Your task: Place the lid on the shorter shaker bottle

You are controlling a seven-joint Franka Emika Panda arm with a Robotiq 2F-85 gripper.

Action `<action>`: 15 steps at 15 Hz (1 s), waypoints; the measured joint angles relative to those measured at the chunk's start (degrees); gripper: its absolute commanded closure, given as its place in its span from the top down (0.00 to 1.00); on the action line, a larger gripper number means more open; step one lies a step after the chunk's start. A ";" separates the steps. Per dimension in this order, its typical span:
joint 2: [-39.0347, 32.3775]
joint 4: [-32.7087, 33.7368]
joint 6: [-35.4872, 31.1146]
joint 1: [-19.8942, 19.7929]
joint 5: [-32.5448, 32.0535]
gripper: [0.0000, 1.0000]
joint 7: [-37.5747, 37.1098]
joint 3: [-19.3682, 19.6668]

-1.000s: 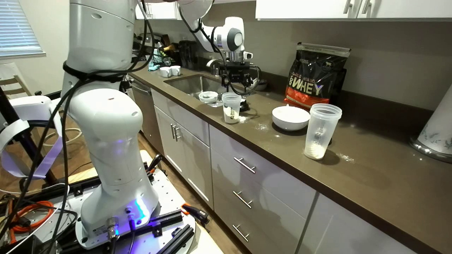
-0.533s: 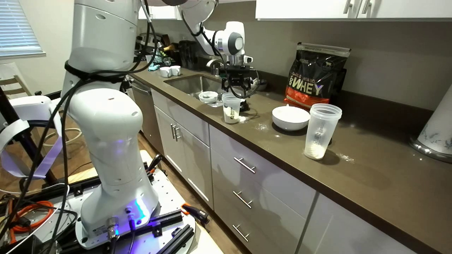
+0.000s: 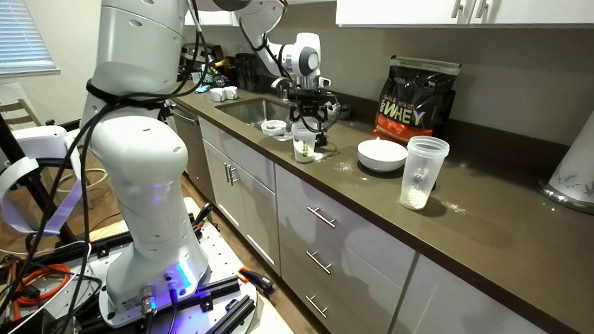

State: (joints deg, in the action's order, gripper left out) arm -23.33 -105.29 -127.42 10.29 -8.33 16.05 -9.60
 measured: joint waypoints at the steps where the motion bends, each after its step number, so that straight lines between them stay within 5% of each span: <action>1: -0.14 0.00 0.00 0.19 0.00 1.00 0.00 0.00; 15: -1.39 -0.01 0.00 1.34 -0.29 1.00 0.00 0.24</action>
State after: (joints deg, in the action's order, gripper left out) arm -24.72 -105.30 -127.42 11.62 -8.62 16.05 -9.36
